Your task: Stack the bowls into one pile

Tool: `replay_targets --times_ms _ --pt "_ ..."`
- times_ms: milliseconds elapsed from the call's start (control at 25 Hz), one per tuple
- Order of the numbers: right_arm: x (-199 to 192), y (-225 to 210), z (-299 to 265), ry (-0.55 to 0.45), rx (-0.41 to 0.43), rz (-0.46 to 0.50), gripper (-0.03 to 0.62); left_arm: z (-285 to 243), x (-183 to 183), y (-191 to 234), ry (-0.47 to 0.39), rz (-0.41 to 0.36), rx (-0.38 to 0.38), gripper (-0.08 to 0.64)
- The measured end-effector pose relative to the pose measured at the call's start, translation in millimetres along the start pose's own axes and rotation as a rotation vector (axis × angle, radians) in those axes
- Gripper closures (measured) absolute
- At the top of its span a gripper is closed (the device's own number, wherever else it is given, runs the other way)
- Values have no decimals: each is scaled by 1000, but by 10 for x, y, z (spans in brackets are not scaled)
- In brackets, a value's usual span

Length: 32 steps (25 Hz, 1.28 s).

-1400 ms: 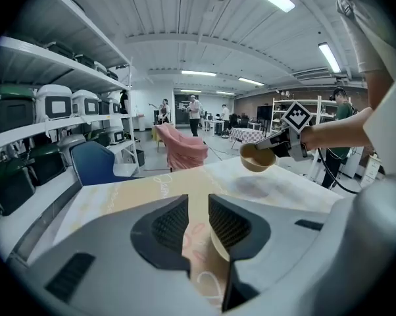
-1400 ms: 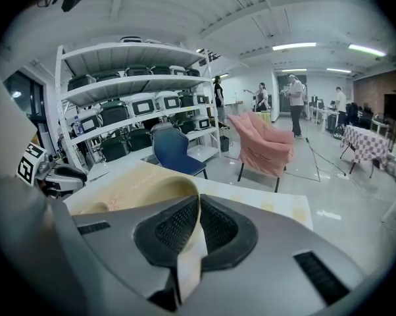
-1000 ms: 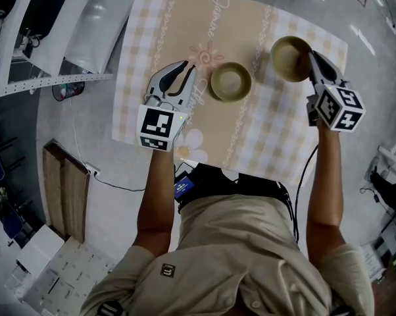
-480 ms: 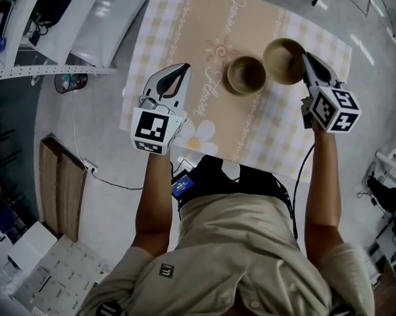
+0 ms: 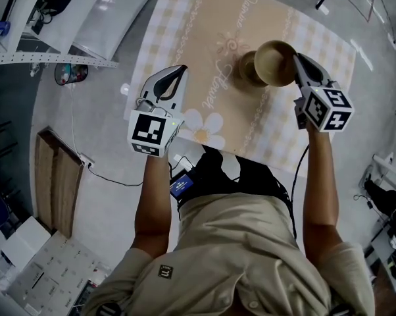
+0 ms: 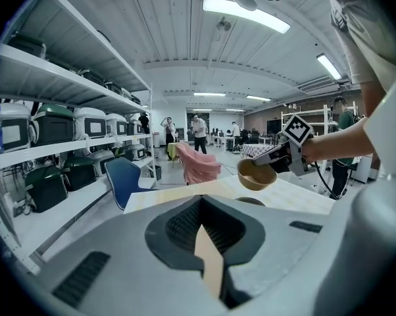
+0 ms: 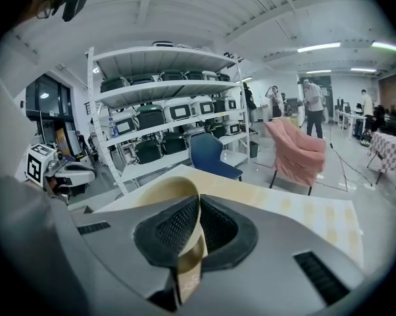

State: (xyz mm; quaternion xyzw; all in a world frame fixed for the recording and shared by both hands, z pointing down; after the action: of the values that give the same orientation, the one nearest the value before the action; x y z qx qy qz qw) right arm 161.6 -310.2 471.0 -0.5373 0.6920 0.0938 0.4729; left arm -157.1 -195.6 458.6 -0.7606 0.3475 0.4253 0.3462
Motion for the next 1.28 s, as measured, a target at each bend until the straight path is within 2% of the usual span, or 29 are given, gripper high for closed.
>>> replay_targets --times_ms 520,1280 --pt "-371 106 -232 67 6 -2 577 195 -304 -35 28 26 6 554" --pt "-712 -44 -583 159 -23 27 577 -15 -457 -116 44 53 -27 554"
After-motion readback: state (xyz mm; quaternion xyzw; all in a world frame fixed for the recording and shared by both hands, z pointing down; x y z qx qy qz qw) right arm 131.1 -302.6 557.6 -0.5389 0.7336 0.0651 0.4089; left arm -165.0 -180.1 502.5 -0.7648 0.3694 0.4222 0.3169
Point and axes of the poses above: the fingertips, and each gripper's own axes: z backward along the fingers, y to its left, x out of its top, the point moved 8 cm from there along z, backward along the fingers, and after that the axes turned 14 degrees about -z, right-handed, at the moved point
